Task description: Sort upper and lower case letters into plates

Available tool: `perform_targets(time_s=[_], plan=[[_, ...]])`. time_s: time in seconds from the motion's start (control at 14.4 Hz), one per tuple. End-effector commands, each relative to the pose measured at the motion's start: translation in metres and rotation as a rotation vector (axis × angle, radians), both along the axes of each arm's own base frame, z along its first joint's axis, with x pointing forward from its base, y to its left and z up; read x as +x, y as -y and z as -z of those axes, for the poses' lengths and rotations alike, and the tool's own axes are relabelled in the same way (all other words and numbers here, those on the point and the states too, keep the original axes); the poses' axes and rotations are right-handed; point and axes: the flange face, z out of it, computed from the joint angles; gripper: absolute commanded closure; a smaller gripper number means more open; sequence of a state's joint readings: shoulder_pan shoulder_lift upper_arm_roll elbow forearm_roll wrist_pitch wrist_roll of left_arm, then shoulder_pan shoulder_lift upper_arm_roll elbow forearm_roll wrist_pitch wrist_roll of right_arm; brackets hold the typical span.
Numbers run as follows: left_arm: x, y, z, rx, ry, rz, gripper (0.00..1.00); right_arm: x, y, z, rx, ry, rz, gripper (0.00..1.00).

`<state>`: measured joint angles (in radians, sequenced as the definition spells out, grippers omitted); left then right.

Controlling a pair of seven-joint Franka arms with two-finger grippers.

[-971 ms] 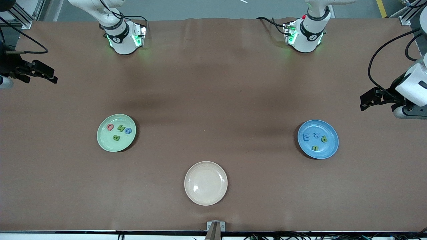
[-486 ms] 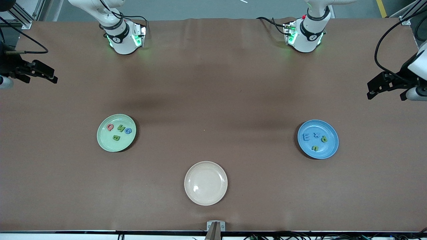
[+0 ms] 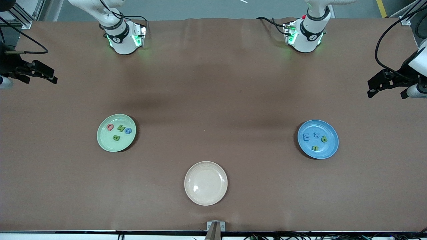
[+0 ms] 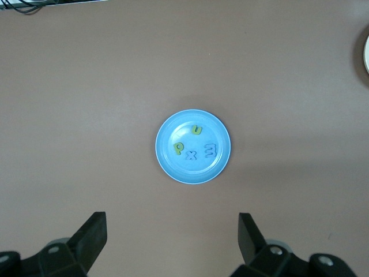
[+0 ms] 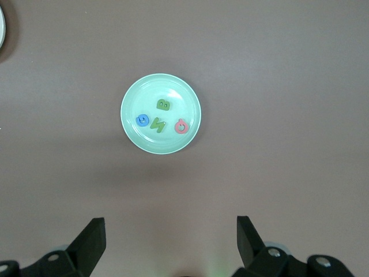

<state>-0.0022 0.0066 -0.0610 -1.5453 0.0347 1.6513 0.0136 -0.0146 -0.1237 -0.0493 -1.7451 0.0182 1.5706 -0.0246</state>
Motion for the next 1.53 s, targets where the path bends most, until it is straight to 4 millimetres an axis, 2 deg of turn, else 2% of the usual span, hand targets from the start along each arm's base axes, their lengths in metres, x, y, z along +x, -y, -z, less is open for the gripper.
perform_targets(time_s=[0.0,0.69,1.46], plan=[[0.001,0.003,-0.014,-0.01,0.031,-0.001,0.0,-0.007,0.001,-0.006,-0.001,0.026,-0.005,0.0],[0.004,-0.012,-0.01,-0.022,0.019,-0.019,0.0,-0.006,0.001,-0.007,-0.007,0.037,-0.027,0.0],[0.003,-0.01,-0.007,-0.069,0.005,-0.069,0.0,-0.006,0.001,-0.007,-0.007,0.034,-0.03,0.0]])
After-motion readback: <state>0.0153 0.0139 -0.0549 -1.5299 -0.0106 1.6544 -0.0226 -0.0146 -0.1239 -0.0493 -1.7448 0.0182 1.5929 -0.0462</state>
